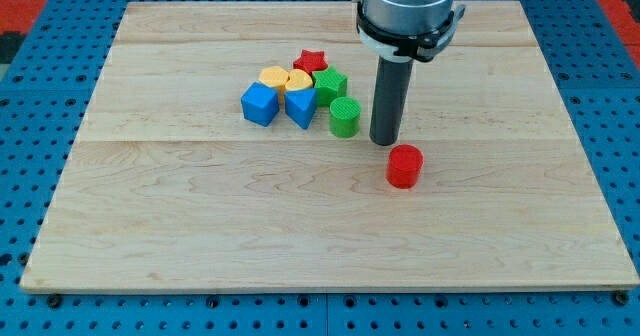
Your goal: Push the green circle into the group of blocks
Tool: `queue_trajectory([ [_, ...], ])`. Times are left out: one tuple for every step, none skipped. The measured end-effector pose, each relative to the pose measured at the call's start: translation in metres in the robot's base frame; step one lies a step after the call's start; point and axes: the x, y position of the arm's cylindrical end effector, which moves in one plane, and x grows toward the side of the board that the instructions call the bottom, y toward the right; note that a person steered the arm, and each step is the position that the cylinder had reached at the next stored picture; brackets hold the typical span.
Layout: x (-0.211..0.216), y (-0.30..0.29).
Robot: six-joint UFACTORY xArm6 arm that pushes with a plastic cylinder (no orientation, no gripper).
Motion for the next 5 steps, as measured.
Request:
queue_trajectory([
  [-0.013, -0.011],
  [-0.027, -0.027],
  [-0.029, -0.036],
  [0.022, 0.029],
  [0.075, 0.091],
])
